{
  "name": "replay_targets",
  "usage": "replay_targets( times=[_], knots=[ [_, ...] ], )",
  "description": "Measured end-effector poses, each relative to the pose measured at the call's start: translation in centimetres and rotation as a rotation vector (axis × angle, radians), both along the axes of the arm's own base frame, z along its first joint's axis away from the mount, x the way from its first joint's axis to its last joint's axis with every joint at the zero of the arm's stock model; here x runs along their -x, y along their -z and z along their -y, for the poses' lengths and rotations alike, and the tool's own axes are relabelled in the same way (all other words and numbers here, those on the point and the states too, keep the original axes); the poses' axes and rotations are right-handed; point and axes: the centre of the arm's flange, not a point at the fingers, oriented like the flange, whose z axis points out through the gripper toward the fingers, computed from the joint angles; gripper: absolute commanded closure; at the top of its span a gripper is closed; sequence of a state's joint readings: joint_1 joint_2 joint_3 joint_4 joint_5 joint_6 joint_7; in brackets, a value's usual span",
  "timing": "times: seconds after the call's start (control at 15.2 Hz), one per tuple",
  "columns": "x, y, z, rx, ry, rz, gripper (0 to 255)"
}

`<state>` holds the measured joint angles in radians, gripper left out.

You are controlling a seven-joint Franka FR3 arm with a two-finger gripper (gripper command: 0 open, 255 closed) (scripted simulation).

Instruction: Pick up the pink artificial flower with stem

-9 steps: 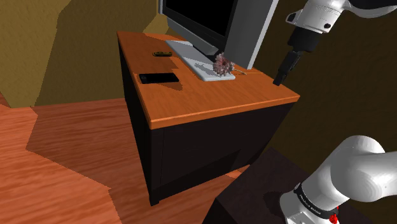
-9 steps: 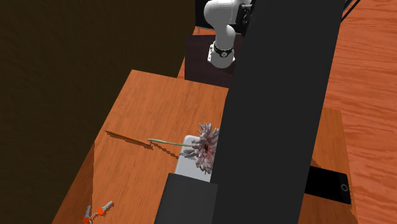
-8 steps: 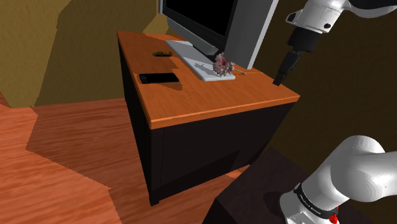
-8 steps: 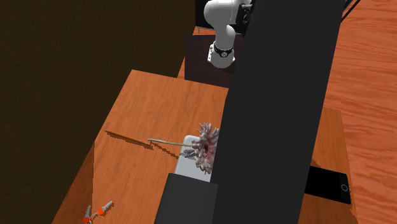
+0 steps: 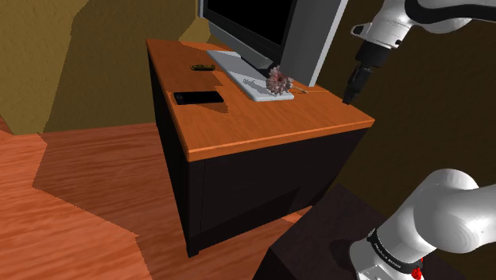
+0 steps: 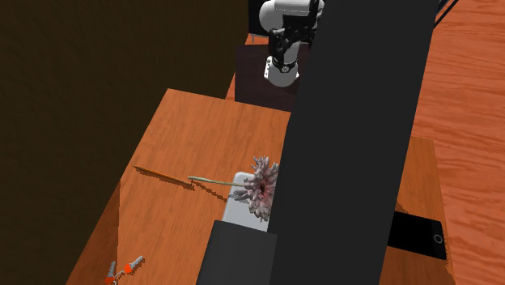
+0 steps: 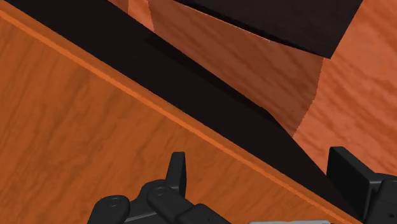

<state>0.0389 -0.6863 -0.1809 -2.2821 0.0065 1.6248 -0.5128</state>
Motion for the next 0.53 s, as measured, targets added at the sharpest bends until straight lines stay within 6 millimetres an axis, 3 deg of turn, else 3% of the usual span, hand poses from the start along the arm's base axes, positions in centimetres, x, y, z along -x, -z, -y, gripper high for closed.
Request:
replay_targets(
  times=[0.53],
  knots=[
    [-6.1, 2.3, 8.3, -0.015, -0.246, 0.038, 0]
  ],
)
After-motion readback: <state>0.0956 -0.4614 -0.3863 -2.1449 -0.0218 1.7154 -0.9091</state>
